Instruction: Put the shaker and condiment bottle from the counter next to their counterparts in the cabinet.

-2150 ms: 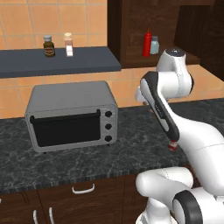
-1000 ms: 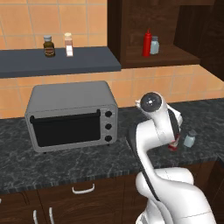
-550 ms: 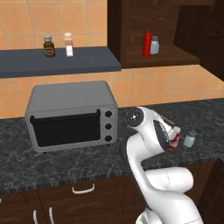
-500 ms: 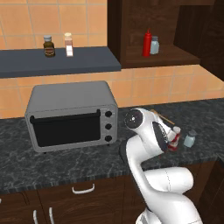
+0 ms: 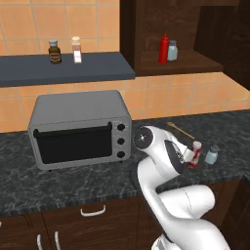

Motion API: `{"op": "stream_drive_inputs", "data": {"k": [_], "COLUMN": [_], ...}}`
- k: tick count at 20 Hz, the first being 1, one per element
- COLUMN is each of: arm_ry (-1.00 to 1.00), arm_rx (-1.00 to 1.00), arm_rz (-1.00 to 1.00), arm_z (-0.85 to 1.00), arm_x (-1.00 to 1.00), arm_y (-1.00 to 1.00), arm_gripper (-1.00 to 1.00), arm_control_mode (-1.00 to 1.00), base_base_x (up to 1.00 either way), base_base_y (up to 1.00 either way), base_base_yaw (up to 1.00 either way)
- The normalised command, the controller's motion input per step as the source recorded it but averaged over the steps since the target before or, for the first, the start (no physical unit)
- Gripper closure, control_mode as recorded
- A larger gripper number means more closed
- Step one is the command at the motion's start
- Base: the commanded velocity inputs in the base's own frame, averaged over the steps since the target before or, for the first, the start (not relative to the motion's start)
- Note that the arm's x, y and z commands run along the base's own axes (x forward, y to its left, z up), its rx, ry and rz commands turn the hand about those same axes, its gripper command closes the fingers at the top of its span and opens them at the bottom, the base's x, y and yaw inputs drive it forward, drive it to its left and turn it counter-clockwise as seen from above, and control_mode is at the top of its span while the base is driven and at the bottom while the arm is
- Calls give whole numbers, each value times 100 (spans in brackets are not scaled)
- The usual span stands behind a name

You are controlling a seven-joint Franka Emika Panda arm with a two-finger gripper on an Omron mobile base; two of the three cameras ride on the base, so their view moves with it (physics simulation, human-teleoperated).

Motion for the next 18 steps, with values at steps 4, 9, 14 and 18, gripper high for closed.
{"op": "stream_drive_inputs", "data": {"k": [4,9,14,18], "arm_ry": [0,-2,-19,-35], "arm_rx": [-11,-5,-5,-5], "arm_rz": [27,28,15,1], "arm_z": [-47,-45,-50,-46], "arm_x": [-30,-45,-47,-42], "arm_y": [-17,-31,-51,-60], "arm_gripper": [-100,-100,-100,-100], "arm_control_mode": [-100,-100,-100,-100], "base_base_x": [0,0,0,0], "base_base_y": [0,0,0,0], "base_base_yaw": [0,0,0,0]}}
